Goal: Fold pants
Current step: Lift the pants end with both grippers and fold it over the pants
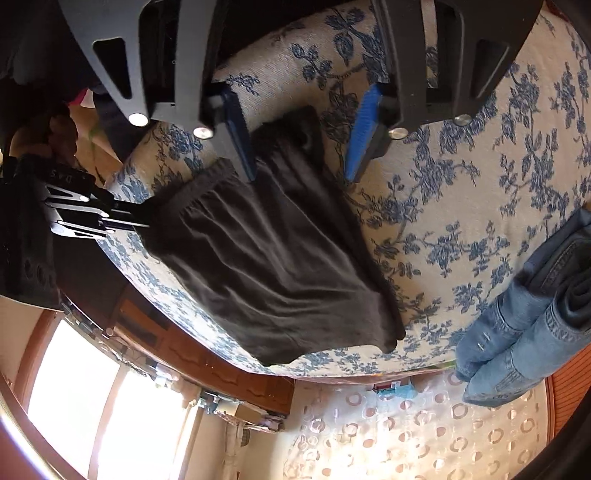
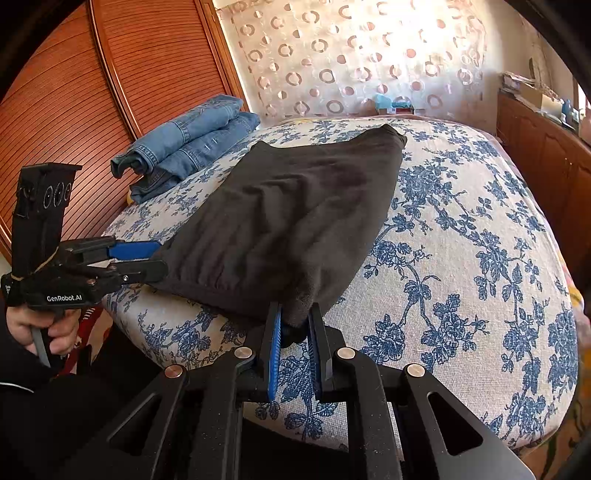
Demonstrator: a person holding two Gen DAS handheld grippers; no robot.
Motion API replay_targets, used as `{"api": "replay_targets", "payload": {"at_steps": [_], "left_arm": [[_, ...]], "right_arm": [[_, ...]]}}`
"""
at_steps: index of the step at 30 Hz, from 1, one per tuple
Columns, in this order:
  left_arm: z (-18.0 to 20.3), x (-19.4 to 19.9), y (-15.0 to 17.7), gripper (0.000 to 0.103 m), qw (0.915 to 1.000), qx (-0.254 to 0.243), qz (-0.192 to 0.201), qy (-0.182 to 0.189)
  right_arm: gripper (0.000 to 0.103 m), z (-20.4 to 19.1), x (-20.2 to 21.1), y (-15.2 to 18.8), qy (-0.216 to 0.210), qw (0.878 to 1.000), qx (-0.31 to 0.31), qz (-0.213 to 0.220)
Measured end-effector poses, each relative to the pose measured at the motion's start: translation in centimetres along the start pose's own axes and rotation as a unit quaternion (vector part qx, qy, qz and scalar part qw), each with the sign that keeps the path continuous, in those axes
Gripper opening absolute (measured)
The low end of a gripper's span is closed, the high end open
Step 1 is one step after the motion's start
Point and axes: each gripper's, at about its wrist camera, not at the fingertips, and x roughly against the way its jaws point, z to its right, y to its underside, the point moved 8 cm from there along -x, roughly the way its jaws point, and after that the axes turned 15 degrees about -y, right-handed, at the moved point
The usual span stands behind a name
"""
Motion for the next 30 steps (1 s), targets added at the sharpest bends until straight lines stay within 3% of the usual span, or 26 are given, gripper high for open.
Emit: {"api": "replay_targets", "payload": {"at_steps": [4, 6, 8, 10, 18, 30], "left_arm": [[0.3, 0.3, 1.0, 0.036, 1.0000, -0.004, -0.003, 0.004], [0.5, 0.6, 1.4, 0.030, 1.0000, -0.004, -0.002, 0.007], [0.4, 0.9, 1.5, 0.016, 1.0000, -0.001, 0.003, 0.009], [0.2, 1.3, 1.4, 0.013, 0.9999, 0.005, 0.008, 0.014], [-0.7, 2.6, -1.8, 0.012, 0.9988, 0.022, 0.040, 0.019], [-2.1, 1.0, -8.6, 0.012, 0.9966, 0.032, 0.076, 0.005]], "right_arm": [[0.013, -0.1, 0.0, 0.0, 0.001, 1.000, 0.002, 0.000], [0.013, -0.1, 0.0, 0.0, 0.000, 1.000, 0.001, 0.001], [0.013, -0.3, 0.1, 0.0, -0.005, 1.000, 0.002, 0.003], [0.013, -0.5, 0.3, -0.3, -0.011, 1.000, 0.004, 0.006], [0.013, -1.0, 1.6, -3.4, -0.014, 0.999, 0.020, 0.038], [0.013, 0.3, 0.8, -8.2, 0.012, 0.997, 0.025, 0.069]]}}
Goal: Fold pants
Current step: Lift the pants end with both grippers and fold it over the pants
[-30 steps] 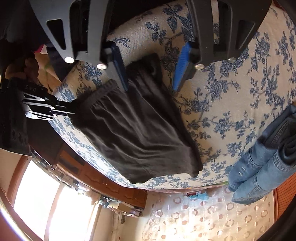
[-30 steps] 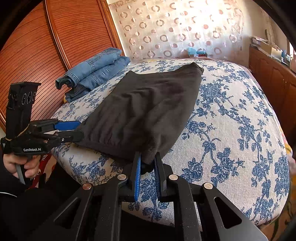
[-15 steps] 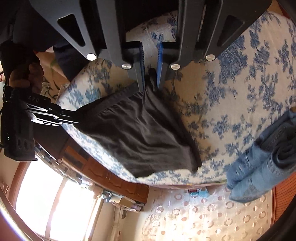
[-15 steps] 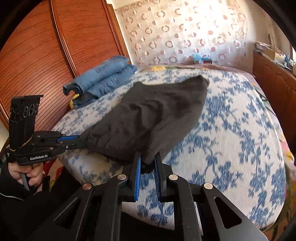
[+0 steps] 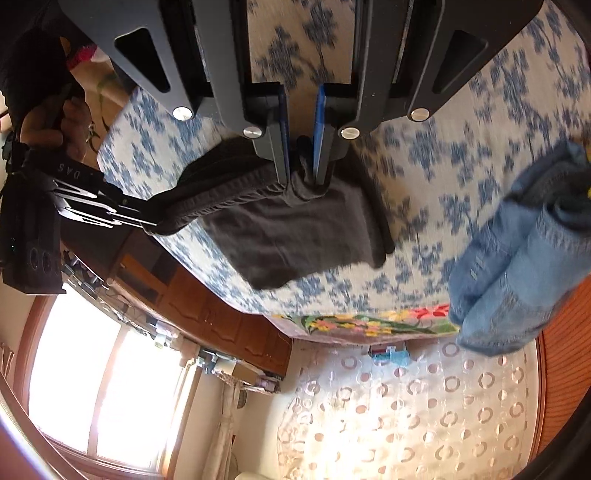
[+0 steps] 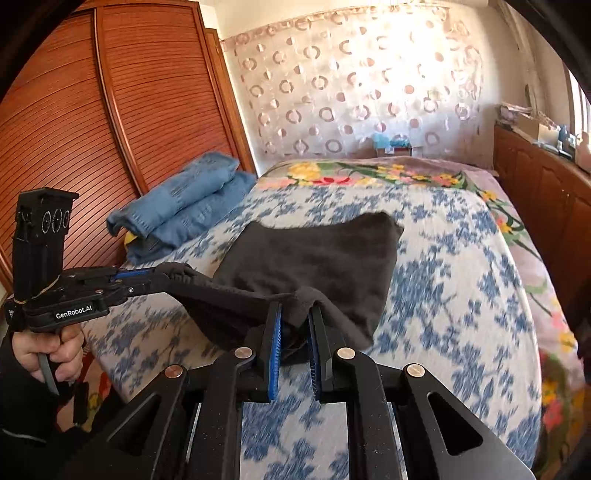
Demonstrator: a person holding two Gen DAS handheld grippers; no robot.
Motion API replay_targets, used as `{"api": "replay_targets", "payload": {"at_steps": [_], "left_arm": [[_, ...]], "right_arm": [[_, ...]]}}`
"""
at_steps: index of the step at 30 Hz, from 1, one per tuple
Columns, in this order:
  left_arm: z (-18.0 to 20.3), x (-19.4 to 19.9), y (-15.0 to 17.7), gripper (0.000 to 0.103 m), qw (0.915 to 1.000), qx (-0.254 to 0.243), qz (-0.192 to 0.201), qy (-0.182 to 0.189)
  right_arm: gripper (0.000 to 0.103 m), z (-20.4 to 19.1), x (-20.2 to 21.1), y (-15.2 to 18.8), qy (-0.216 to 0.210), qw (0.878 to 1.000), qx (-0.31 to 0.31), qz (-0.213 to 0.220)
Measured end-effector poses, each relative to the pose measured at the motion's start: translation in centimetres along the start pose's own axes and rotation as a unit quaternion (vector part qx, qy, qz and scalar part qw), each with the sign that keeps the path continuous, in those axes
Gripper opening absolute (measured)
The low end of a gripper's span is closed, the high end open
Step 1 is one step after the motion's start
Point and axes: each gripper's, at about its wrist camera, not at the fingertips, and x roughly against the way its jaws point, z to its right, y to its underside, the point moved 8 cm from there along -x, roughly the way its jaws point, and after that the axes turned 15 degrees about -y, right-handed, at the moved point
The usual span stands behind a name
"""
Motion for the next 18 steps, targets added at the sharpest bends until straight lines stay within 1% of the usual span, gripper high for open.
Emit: {"api": "replay_targets", "payload": {"at_steps": [3, 5, 12, 18], "left_arm": [[-0.3, -0.9, -1.3, 0.012, 1.0000, 0.000, 0.004, -0.005], [-0.6, -1.5, -1.9, 0.012, 0.9999, 0.002, 0.005, -0.011], [-1.3, -3.2, -3.8, 0.012, 0.9998, 0.004, 0.007, -0.018], [-2.0, -5.9, -5.3, 0.012, 0.9996, 0.003, -0.006, -0.029]], "right_arm": [[0.013, 0.7, -0.6, -1.2, 0.001, 1.000, -0.007, 0.007], [0.013, 1.0, -1.0, -1.7, -0.005, 1.000, -0.015, 0.010], [0.013, 1.8, -2.4, -3.6, 0.003, 1.000, -0.003, 0.011], [0.013, 3.5, -4.9, -5.2, 0.012, 1.000, 0.007, -0.009]]}}
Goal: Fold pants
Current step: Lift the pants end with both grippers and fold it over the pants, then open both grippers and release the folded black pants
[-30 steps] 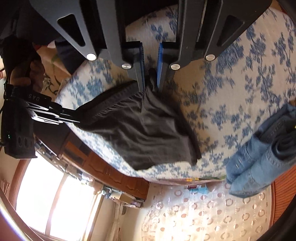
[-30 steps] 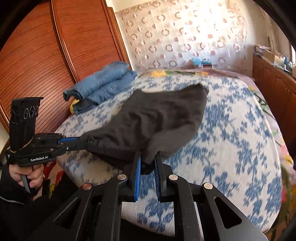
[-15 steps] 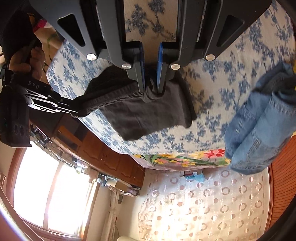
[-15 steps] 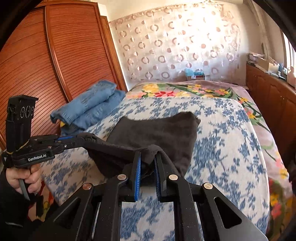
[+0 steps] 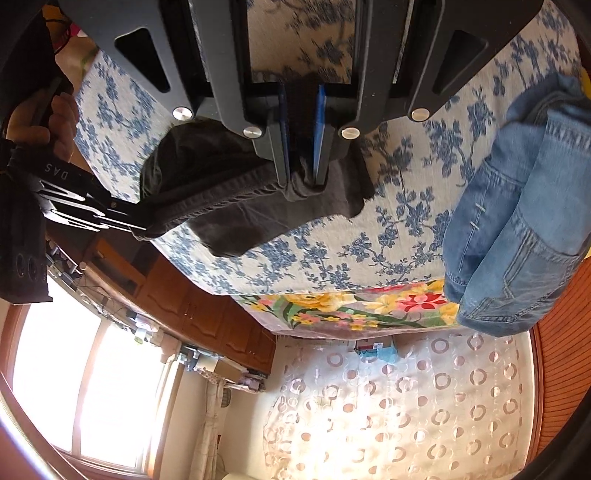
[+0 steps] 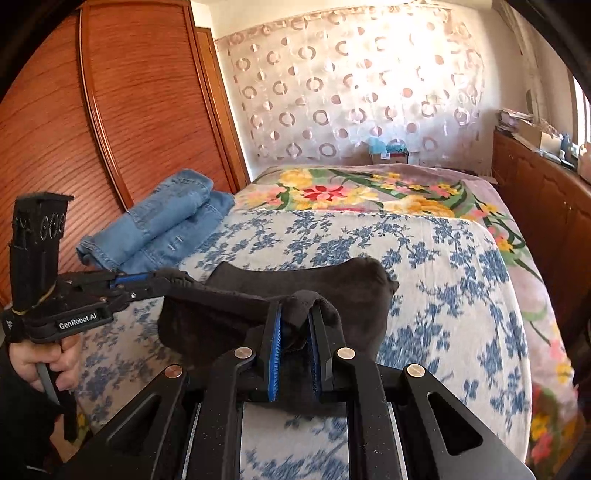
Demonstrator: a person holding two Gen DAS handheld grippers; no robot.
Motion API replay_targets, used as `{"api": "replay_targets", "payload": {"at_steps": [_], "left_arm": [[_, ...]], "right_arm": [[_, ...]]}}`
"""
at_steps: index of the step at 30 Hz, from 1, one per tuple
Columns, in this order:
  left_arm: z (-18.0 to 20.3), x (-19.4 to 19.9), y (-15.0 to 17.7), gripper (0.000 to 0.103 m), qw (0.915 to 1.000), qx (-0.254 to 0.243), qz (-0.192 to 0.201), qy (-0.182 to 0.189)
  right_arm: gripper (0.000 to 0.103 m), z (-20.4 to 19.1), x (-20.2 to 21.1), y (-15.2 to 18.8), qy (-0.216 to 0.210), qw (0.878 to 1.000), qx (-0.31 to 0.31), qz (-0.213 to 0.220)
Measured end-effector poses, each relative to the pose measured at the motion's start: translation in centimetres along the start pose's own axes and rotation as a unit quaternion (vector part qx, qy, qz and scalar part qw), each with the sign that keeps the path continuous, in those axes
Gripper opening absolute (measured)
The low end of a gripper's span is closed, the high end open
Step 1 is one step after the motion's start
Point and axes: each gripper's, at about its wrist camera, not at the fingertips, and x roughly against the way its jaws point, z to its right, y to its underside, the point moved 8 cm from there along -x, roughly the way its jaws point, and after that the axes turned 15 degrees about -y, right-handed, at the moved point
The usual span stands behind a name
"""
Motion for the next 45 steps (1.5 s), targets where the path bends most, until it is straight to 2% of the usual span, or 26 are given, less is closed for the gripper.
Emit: {"api": "replay_targets", "payload": {"at_steps": [6, 13, 15, 18, 20, 22, 24, 29, 34, 38, 43, 45], "left_arm": [[-0.3, -2.7, -1.1, 0.012, 0.9999, -0.002, -0.016, -0.004], [-0.4, -5.1, -2.1, 0.013, 0.9995, -0.011, -0.027, -0.011], [-0.5, -5.4, -2.2, 0.016, 0.9995, -0.009, -0.029, -0.008], [-0.9, -5.5, -2.4, 0.025, 0.9995, -0.010, -0.026, -0.012], [-1.1, -5.5, -2.5, 0.043, 0.9996, -0.010, -0.023, -0.015], [-1.3, -5.3, -2.4, 0.053, 0.9997, -0.009, -0.021, -0.009], [-1.4, -5.3, -2.2, 0.054, 0.9997, -0.010, -0.024, -0.006], [-1.3, -5.6, -1.0, 0.054, 0.9993, -0.017, -0.033, -0.010], [-1.3, -6.1, -0.1, 0.054, 0.9986, -0.024, -0.045, -0.012], [-1.6, -6.2, 0.2, 0.054, 0.9984, -0.023, -0.049, -0.015], [-1.8, -6.2, 0.4, 0.054, 0.9982, -0.026, -0.050, -0.018], [-1.8, -6.0, 0.5, 0.054, 0.9983, -0.026, -0.049, -0.018]], "right_arm": [[0.013, 1.7, -2.6, -0.9, 0.006, 1.000, 0.007, -0.028], [0.014, 3.0, -4.3, -2.0, -0.001, 0.999, -0.005, -0.040], [0.017, 3.3, -4.4, -2.2, -0.003, 0.999, -0.009, -0.042], [0.019, 3.4, -4.4, -2.4, -0.007, 0.999, -0.003, -0.041], [0.025, 3.4, -4.2, -2.4, -0.003, 0.999, 0.003, -0.041], [0.031, 3.8, -3.9, -2.3, 0.012, 0.999, 0.012, -0.041], [0.035, 3.8, -3.4, -2.2, 0.018, 0.999, 0.016, -0.039], [0.036, 3.9, -2.6, -1.8, 0.016, 0.999, 0.021, -0.045], [0.037, 3.4, -4.0, -1.3, 0.009, 0.995, 0.045, -0.083], [0.037, 4.0, -6.0, -1.5, 0.030, 0.991, 0.058, -0.114], [0.037, 5.1, -7.1, -3.2, 0.066, 0.991, 0.065, -0.101], [0.037, 5.3, -6.9, -3.4, 0.065, 0.992, 0.052, -0.090]]}}
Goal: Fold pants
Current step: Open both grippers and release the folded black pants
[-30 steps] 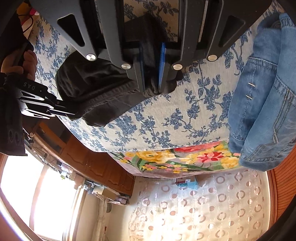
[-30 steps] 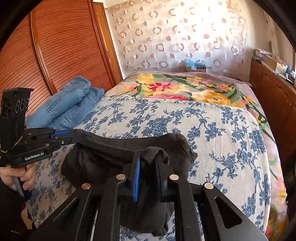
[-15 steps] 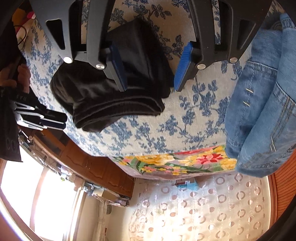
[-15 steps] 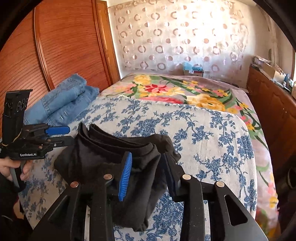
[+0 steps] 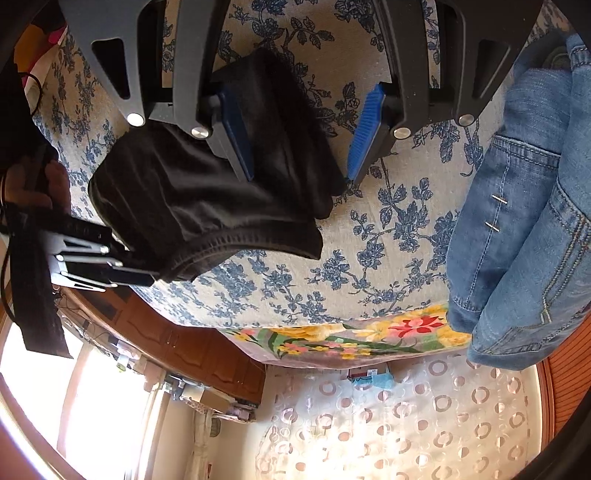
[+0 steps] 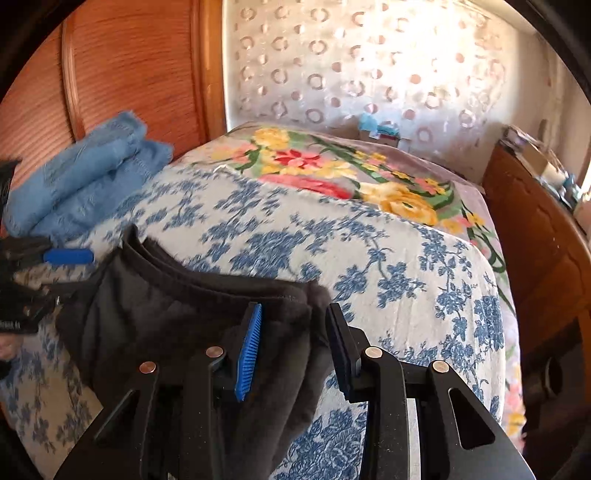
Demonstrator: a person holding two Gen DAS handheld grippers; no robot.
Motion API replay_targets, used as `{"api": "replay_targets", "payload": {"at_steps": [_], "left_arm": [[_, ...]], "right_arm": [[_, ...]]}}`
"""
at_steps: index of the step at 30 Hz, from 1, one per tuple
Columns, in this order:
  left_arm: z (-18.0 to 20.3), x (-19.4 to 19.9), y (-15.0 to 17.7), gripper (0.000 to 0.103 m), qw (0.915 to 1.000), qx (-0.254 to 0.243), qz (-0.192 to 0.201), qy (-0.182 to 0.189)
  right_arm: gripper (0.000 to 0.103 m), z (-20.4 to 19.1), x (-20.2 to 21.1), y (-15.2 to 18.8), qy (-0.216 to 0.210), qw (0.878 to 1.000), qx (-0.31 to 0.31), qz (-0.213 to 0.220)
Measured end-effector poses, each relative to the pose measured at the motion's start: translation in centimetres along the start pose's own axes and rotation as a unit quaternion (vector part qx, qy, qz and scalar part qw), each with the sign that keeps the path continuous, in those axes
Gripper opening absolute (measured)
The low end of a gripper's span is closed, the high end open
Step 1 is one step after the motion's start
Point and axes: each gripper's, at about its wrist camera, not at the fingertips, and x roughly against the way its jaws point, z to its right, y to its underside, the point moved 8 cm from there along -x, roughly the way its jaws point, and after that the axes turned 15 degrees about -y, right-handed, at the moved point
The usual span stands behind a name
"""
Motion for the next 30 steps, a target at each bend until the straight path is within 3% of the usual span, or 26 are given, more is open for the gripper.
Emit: {"api": "replay_targets", "payload": {"at_steps": [12, 23, 30], "left_arm": [[0.6, 2.3, 1.2, 0.054, 0.9998, -0.005, 0.017, 0.007], [1.6, 2.7, 4.2, 0.053, 0.9998, -0.018, -0.003, 0.008], [2.5, 2.2, 5.0, 0.039, 0.9991, -0.039, -0.009, 0.014]], "right_arm": [[0.037, -1.7, 4.5, 3.7, -0.019, 0.999, -0.033, 0.018], [0.037, -3.6, 6.8, 8.5, -0.041, 0.998, -0.036, -0.008], [0.037, -3.5, 5.2, 8.9, -0.056, 0.997, -0.038, -0.024]]}}
